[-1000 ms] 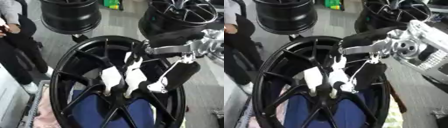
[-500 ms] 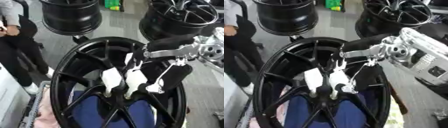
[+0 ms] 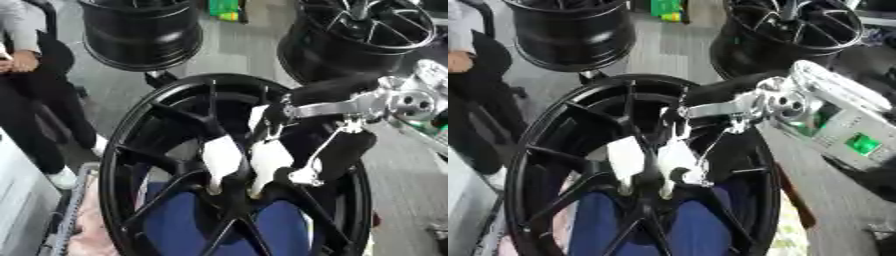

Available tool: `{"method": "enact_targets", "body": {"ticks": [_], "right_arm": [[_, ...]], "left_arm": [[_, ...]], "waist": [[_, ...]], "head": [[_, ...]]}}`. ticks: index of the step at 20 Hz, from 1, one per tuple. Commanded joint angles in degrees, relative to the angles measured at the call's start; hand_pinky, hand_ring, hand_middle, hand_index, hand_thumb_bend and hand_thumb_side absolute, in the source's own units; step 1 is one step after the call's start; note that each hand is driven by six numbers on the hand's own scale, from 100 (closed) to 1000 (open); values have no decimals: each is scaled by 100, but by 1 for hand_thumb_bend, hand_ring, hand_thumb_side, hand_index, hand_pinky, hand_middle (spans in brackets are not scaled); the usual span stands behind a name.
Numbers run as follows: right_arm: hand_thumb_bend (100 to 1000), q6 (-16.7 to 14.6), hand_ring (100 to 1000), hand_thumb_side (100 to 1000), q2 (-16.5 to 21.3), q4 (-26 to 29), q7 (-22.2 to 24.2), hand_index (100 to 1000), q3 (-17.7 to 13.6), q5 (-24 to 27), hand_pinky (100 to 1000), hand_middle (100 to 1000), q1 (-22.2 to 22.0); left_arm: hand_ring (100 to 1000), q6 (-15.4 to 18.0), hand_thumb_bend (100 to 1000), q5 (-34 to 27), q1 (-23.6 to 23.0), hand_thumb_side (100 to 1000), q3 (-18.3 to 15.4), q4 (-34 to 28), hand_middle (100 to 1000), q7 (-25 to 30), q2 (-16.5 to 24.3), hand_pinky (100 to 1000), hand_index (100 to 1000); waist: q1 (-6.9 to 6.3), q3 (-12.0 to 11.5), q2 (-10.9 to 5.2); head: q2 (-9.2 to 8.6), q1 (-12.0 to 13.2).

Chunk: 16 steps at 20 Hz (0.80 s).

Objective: Pull the pin out of the wheel hub.

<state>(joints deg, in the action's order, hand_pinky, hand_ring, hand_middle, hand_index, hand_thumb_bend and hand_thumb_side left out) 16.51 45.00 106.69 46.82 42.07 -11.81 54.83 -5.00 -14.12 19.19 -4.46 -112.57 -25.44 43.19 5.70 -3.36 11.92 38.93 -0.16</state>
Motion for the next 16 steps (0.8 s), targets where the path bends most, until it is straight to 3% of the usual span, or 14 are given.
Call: {"method": "enact_targets", "body": {"ticks": [1, 3, 6, 8, 16], "right_arm": [[293, -55, 829, 344, 42, -80, 39, 848, -37, -55, 852, 780, 37], [297, -104, 828, 279, 26, -121, 72, 845, -25, -66, 853, 777, 21], [297, -162, 828, 272, 7, -175, 106, 844, -25, -93, 853, 775, 14], [290, -190, 826, 221, -10, -230, 120, 843, -23, -108, 854, 772, -8], [247, -229, 806, 267, -74, -454, -32, 821, -43, -119, 842, 743, -64]], "left_arm": [[817, -10, 292, 5, 71, 647, -64, -80, 683, -14, 78, 748, 822], [817, -10, 290, 3, 68, 648, -61, -81, 684, -10, 75, 748, 822], [817, -12, 290, -2, 68, 648, -67, -79, 683, -22, 69, 748, 822], [817, -13, 287, 0, 65, 650, -59, -81, 683, -17, 65, 748, 821], [818, -23, 285, 0, 61, 653, -58, -82, 684, -25, 41, 749, 821]], "waist": [[-56, -9, -68], [-60, -14, -58], [-63, -16, -47], [-65, -21, -30], [-85, -32, 10]], "head": [[-107, -24], [-122, -22], [-132, -28], [-137, -33], [-133, -43]]}}
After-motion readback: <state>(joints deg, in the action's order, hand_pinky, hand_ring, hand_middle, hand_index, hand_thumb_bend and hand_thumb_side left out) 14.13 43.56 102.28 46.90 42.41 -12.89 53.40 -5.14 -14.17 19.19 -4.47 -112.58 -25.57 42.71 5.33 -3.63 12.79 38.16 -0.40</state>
